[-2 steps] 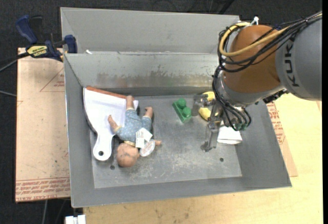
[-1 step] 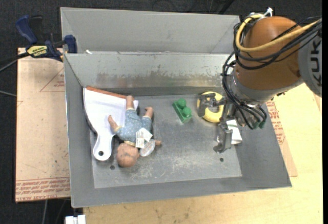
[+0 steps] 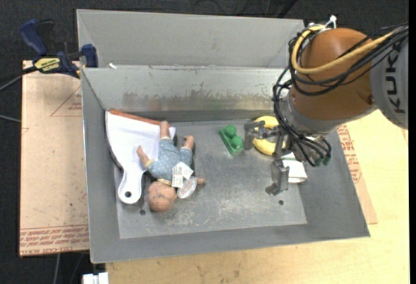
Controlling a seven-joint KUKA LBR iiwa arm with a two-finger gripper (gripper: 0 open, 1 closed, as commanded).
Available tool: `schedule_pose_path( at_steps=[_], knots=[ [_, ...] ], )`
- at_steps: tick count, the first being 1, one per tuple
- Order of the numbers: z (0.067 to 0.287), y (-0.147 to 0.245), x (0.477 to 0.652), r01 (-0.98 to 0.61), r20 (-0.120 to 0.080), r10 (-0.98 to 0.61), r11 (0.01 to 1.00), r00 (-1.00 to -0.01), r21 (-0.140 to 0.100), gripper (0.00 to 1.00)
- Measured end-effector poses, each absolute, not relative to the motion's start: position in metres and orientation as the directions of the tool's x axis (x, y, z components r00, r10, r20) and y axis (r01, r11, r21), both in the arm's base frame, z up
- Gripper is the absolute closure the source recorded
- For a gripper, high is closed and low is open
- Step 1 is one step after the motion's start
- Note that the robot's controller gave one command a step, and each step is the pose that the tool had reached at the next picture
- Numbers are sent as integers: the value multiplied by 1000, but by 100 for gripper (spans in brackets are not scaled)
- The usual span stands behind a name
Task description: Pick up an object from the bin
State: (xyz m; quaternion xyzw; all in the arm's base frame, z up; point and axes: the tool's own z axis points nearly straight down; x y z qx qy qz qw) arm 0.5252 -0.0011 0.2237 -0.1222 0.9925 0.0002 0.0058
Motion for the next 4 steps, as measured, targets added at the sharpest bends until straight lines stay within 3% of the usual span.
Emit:
schedule_pose_path(
  at_steps=[1,2,3,4],
  knots=[
    [182,-21,516,-135,10,-135,991,-991,4,0],
    [200,4,504,-294,2,-294,956,-956,-2,0],
    [187,55,506,-344,0,-344,939,-939,4,0],
    [156,89,514,-441,1,-441,898,-898,0,0]
  ],
)
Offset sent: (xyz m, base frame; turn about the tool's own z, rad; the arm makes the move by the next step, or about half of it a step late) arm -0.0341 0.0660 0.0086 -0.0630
